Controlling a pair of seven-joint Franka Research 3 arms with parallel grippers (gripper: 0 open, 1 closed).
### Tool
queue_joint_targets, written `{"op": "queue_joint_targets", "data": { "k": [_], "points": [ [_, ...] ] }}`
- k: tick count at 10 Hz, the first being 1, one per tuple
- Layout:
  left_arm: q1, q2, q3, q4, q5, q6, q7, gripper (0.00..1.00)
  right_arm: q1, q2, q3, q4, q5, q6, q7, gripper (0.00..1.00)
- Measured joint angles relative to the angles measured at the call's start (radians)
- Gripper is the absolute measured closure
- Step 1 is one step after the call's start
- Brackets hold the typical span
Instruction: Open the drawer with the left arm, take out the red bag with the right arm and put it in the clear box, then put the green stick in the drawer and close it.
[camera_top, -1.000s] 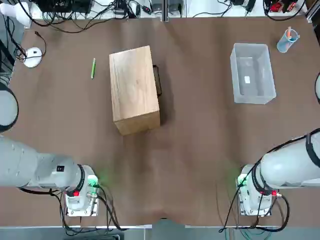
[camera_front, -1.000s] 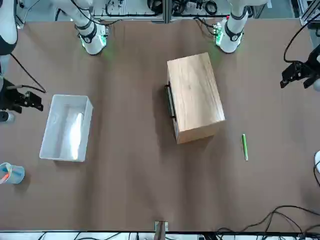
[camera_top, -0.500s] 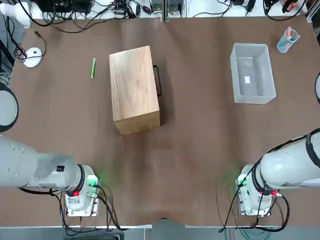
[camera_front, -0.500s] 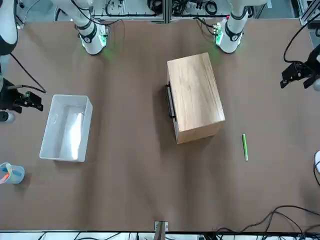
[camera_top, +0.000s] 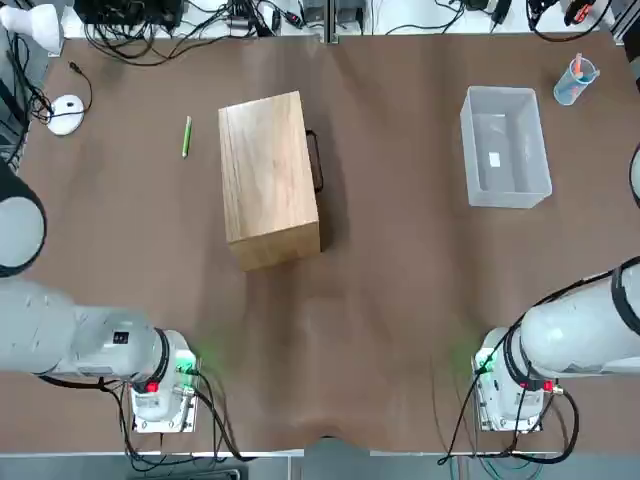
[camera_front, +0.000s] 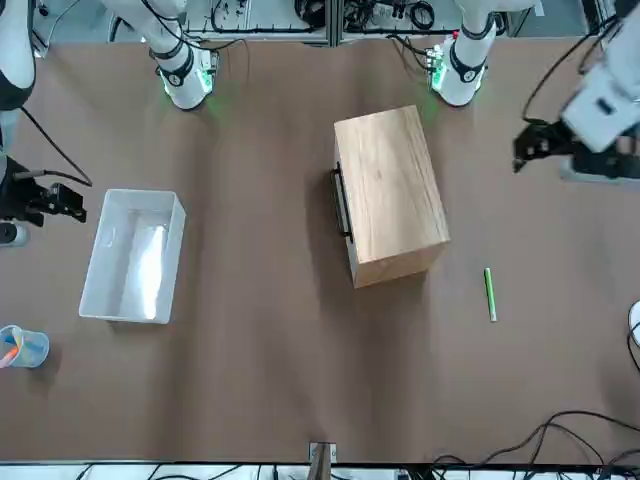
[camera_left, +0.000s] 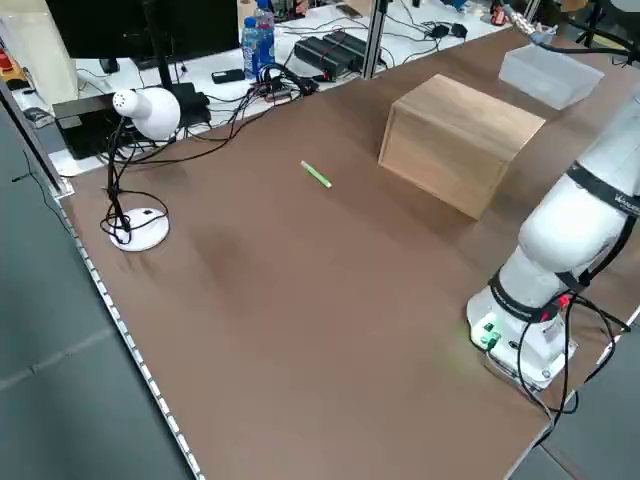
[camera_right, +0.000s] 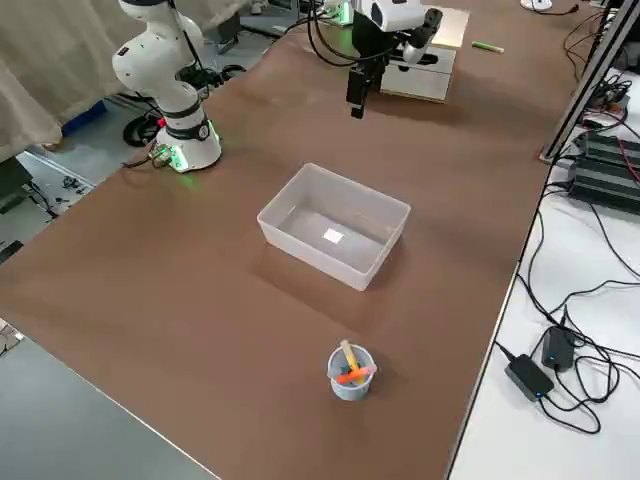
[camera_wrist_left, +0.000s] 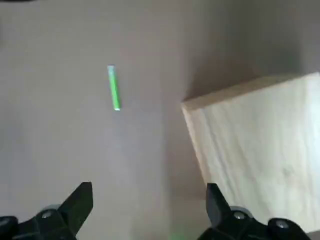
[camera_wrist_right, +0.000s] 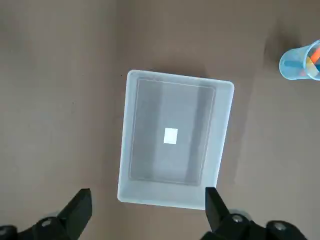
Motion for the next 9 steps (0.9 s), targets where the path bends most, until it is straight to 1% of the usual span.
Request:
{"op": "queue_joint_targets", "data": {
  "k": [3, 5, 6, 8, 9],
  "points": [
    [-0.009, 0.084, -0.162, 0.009, 0.0, 0.031, -0.227, 0.0, 0.001, 0.0, 0.002, -0.001, 0.0, 0.004, 0.0, 0.0],
    [-0.02, 0.172, -0.276, 0.05, 0.0, 0.037, -0.402, 0.0, 0.001, 0.001, 0.002, -0.004, 0.0, 0.004, 0.0, 0.0],
    [-0.045, 0.218, -0.306, 0.075, 0.0, 0.044, -0.468, 0.0, 0.001, 0.002, 0.002, -0.004, 0.012, 0.004, 0.0, 0.0],
    [-0.136, 0.311, -0.315, 0.129, 0.007, 0.078, -0.594, 0.0, -0.017, 0.003, -0.001, -0.018, 0.083, 0.001, 0.034, 0.0],
    [-0.187, 0.352, -0.316, 0.15, 0.032, 0.1, -0.659, 0.0, -0.033, 0.005, -0.001, -0.038, 0.12, 0.001, 0.063, 0.0]
  ]
}}
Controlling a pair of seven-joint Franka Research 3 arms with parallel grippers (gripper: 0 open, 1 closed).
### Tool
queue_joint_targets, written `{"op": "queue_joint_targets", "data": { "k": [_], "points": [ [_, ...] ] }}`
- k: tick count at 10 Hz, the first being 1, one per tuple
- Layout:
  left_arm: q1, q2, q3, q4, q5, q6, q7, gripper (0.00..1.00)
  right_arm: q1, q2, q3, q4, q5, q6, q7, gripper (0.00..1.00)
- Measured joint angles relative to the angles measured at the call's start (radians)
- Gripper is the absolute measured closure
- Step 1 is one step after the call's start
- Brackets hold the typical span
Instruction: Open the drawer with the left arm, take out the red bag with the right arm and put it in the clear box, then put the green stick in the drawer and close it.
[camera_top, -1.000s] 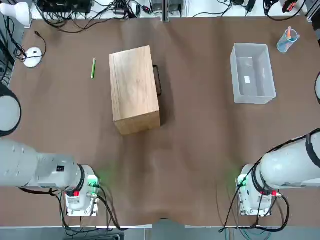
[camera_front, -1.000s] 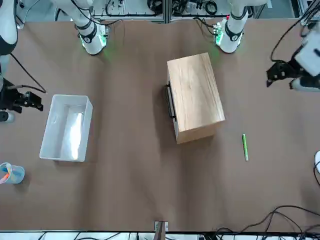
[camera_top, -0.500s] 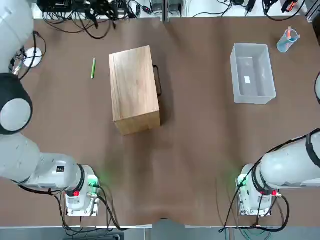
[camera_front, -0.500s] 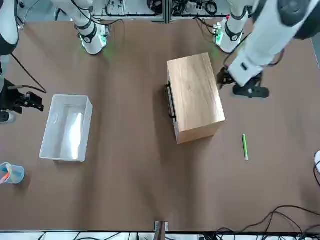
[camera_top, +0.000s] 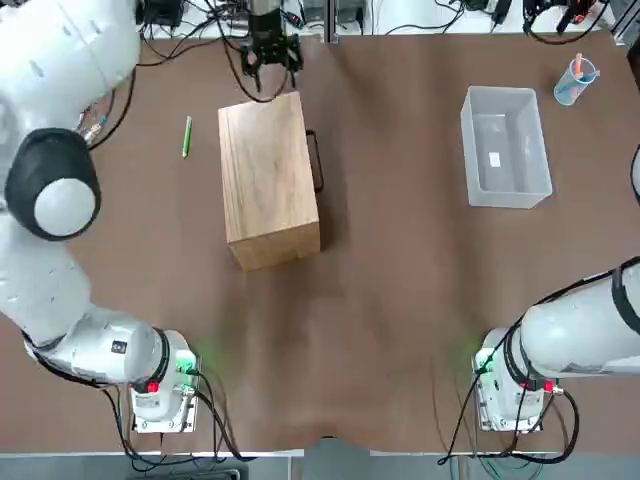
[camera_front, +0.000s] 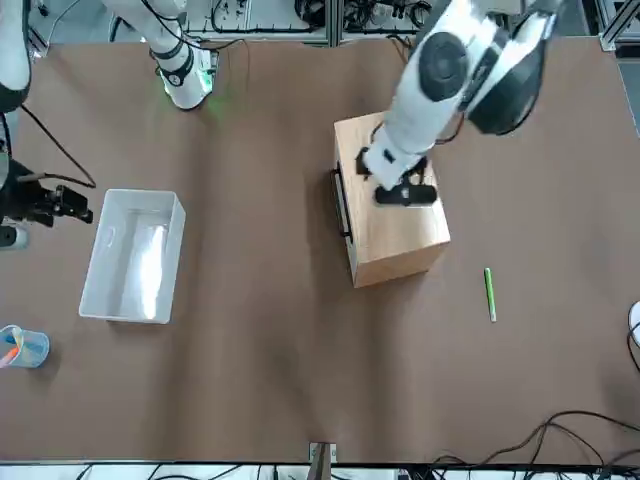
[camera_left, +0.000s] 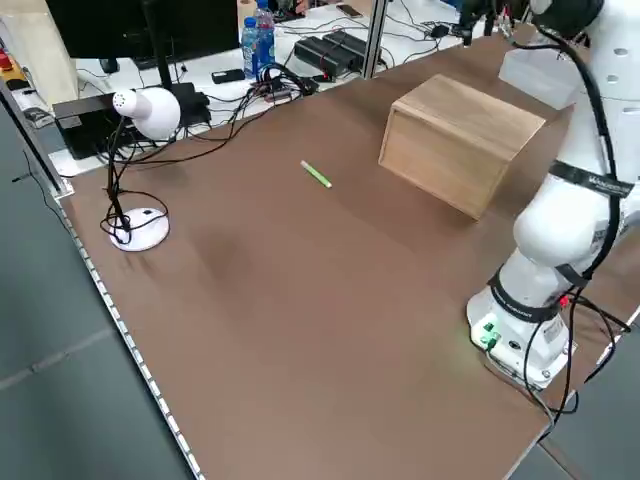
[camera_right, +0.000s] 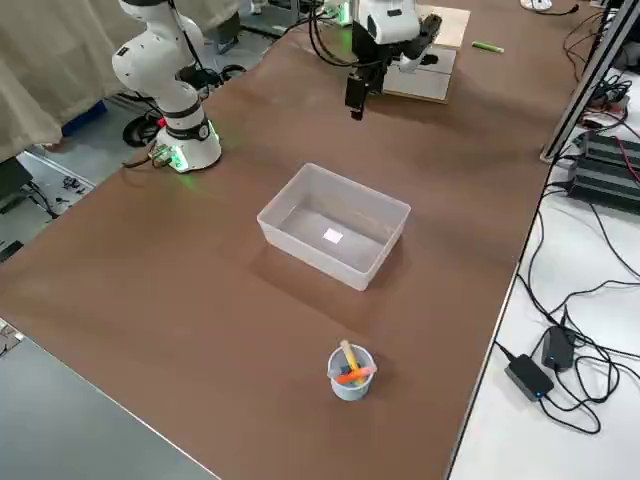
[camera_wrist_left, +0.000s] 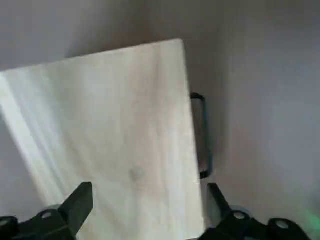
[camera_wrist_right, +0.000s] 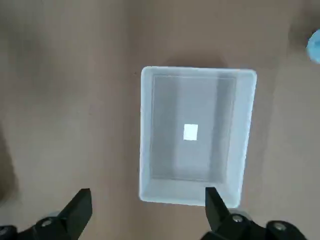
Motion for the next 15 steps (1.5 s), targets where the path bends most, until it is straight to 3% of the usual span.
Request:
{"op": "queue_joint_targets", "data": {
  "k": [4, 8, 10, 15],
  "points": [
    [-0.187, 0.166, 0.022, 0.088, 0.081, 0.099, -0.213, 0.0, 0.03, 0.004, 0.006, -0.055, 0.033, 0.044, 0.126, 0.0],
    [-0.372, 0.261, 0.185, 0.105, 0.106, 0.165, -0.263, 0.0, 0.152, 0.006, 0.014, -0.117, 0.034, 0.122, 0.316, 0.0],
    [-0.398, 0.297, 0.213, 0.107, 0.117, 0.214, -0.281, 0.0, 0.16, 0.007, 0.012, -0.133, 0.034, 0.124, 0.342, 0.0],
    [-0.436, 0.344, 0.219, 0.108, 0.173, 0.218, -0.311, 0.0, 0.165, 0.007, 0.011, -0.137, 0.033, 0.127, 0.344, 0.0]
  ]
}}
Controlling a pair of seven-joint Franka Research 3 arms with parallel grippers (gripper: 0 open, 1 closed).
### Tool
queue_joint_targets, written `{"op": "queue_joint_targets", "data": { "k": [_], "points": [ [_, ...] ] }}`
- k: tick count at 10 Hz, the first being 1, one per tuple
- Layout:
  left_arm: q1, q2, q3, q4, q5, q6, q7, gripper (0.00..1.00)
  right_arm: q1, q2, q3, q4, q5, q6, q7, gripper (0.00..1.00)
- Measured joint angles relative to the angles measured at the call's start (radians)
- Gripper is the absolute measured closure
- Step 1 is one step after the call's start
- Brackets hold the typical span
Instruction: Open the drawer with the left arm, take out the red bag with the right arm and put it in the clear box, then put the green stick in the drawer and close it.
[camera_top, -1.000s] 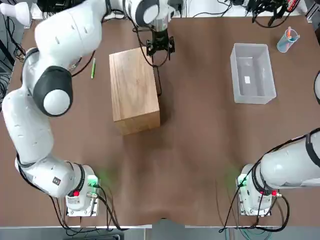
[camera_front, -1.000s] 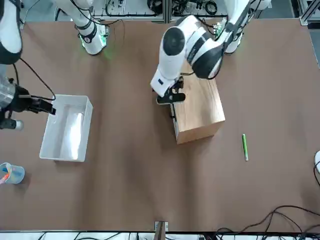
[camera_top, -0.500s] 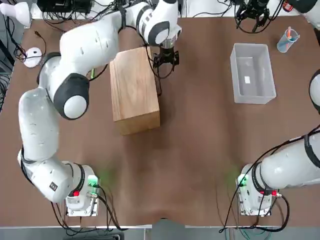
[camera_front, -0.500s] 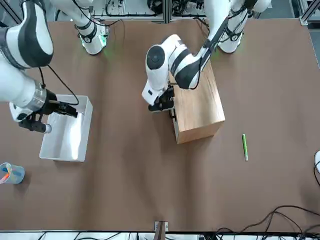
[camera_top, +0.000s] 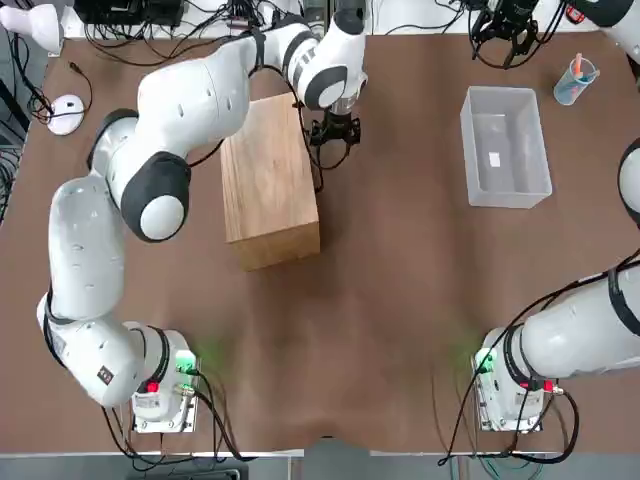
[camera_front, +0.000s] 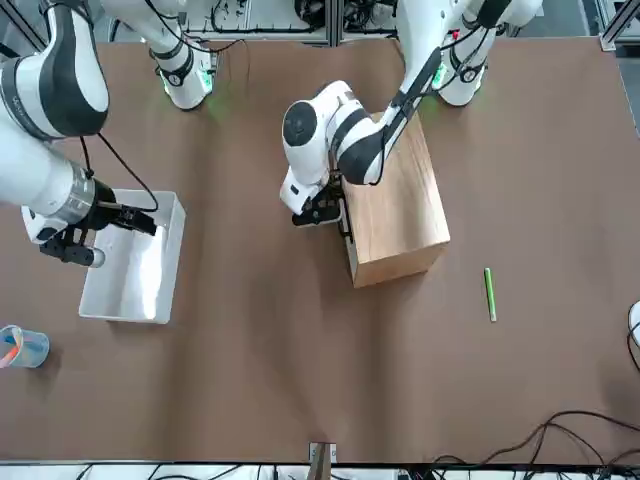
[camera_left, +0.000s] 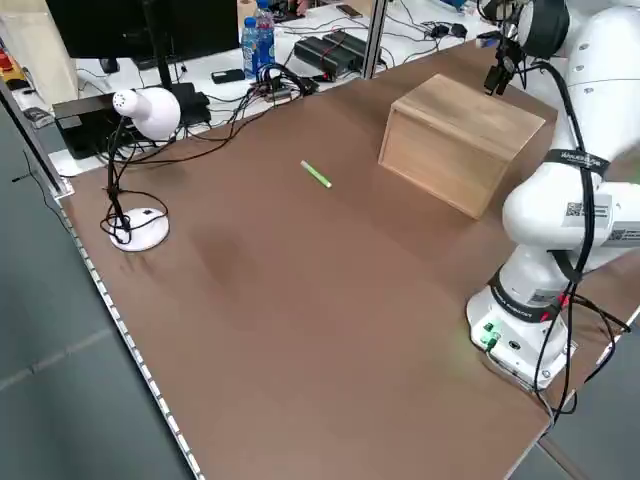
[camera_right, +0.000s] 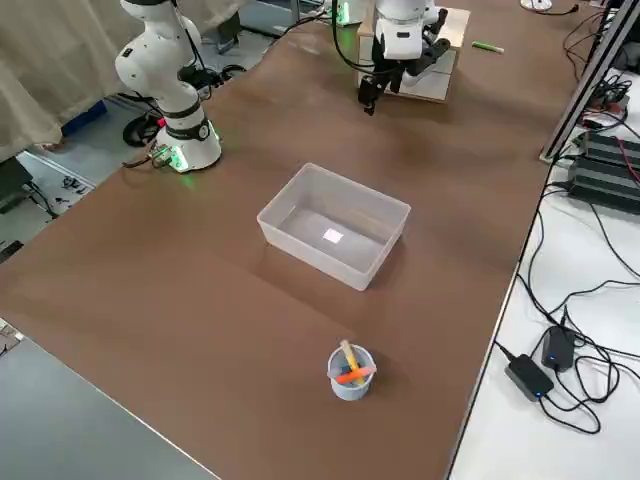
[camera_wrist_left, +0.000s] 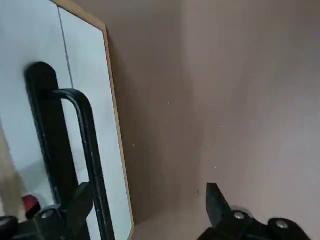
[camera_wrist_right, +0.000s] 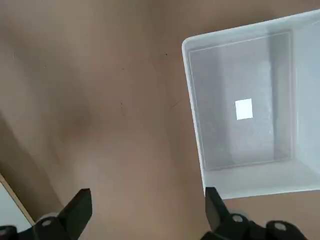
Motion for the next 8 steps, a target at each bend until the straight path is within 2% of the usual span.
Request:
{"op": "queue_joint_targets", "data": {
  "k": [6, 8],
  "points": [
    [-0.023, 0.011, 0.008, 0.0, 0.052, -0.013, -0.006, 0.0, 0.001, 0.0, 0.0, 0.0, 0.0, 0.001, 0.021, 0.0],
    [-0.029, 0.013, 0.01, 0.0, 0.06, -0.051, -0.007, 0.0, 0.001, 0.0, 0.0, -0.001, 0.0, 0.001, 0.022, 0.0]
  ]
}}
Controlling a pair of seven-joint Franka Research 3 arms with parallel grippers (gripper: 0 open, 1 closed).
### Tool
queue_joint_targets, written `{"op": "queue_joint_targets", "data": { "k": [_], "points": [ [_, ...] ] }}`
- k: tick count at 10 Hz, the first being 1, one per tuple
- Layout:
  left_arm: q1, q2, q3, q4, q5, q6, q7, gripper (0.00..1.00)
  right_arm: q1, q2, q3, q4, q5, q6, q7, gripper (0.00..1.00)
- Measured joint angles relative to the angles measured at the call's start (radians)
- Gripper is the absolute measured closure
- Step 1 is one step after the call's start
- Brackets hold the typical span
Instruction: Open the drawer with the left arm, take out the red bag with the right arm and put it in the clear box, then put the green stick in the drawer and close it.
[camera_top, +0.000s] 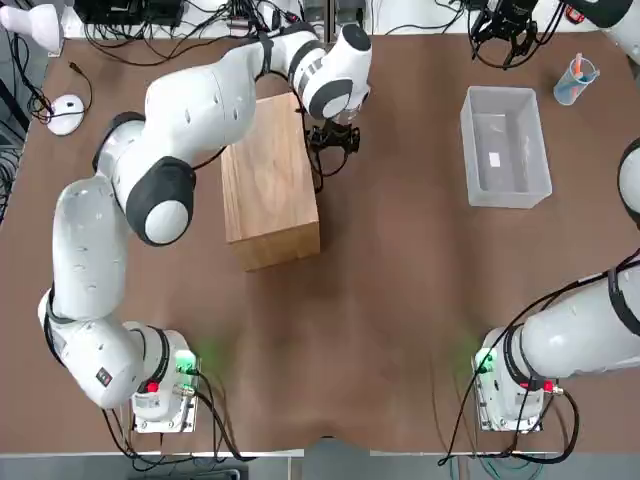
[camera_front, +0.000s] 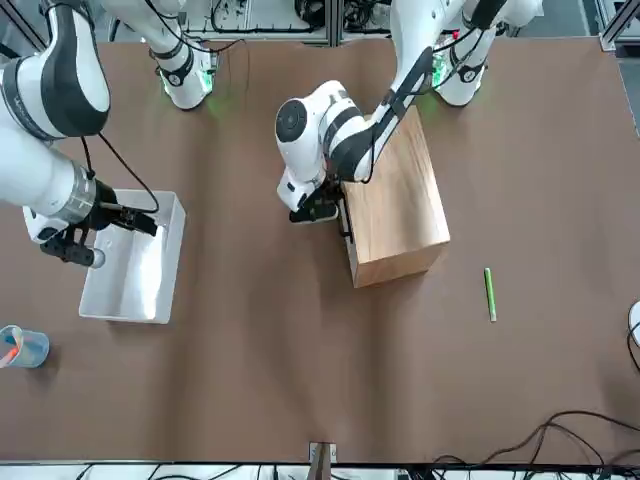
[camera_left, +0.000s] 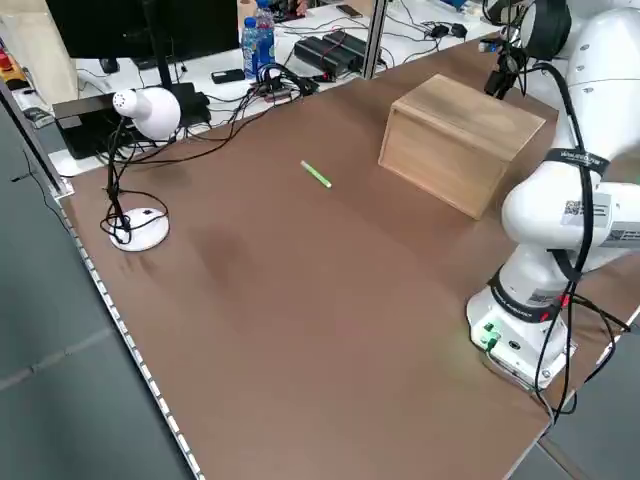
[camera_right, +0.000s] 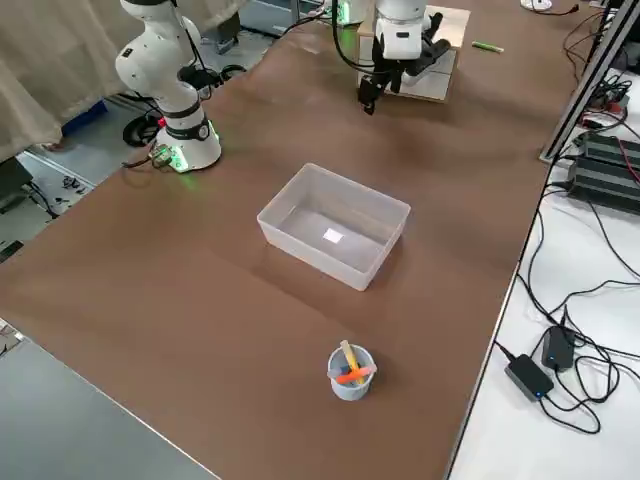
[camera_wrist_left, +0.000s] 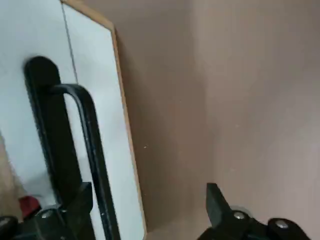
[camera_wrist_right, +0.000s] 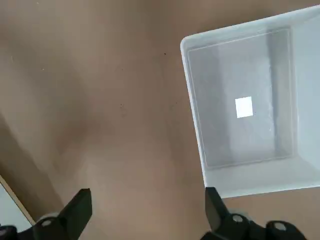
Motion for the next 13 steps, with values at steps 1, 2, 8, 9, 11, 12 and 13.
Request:
{"op": "queue_joint_targets", "data": {
  "k": [1, 2, 8, 9, 11, 12, 13],
  "points": [
    [0.0, 0.001, 0.001, 0.0, 0.005, -0.01, 0.0, 0.0, 0.0, 0.0, 0.0, 0.0, 0.0, 0.0, 0.0, 0.0],
    [0.0, 0.003, 0.001, 0.0, 0.008, -0.014, 0.0, 0.0, 0.0, 0.0, 0.0, 0.0, 0.0, 0.0, 0.0, 0.0],
    [-0.002, 0.014, 0.001, 0.001, 0.009, 0.028, 0.0, 0.0, 0.0, 0.001, 0.0, -0.001, 0.0, 0.0, 0.001, 0.0],
    [-0.002, 0.015, 0.002, 0.001, 0.009, 0.031, 0.0, 0.0, 0.0, 0.001, 0.0, -0.001, 0.0, 0.0, 0.001, 0.0],
    [-0.006, 0.016, 0.002, 0.001, 0.009, 0.049, 0.0, 0.0, 0.0, 0.001, 0.0, -0.002, 0.0, 0.0, 0.001, 0.0],
    [-0.01, 0.017, 0.004, 0.001, 0.009, 0.055, 0.0, 0.0, 0.0, 0.001, 0.0, -0.002, 0.0, 0.0, 0.001, 0.0],
    [-0.014, 0.018, 0.005, 0.001, 0.01, 0.058, 0.0, 0.0, 0.001, 0.001, 0.0, -0.003, 0.0, 0.0, 0.001, 0.0]
  ]
}}
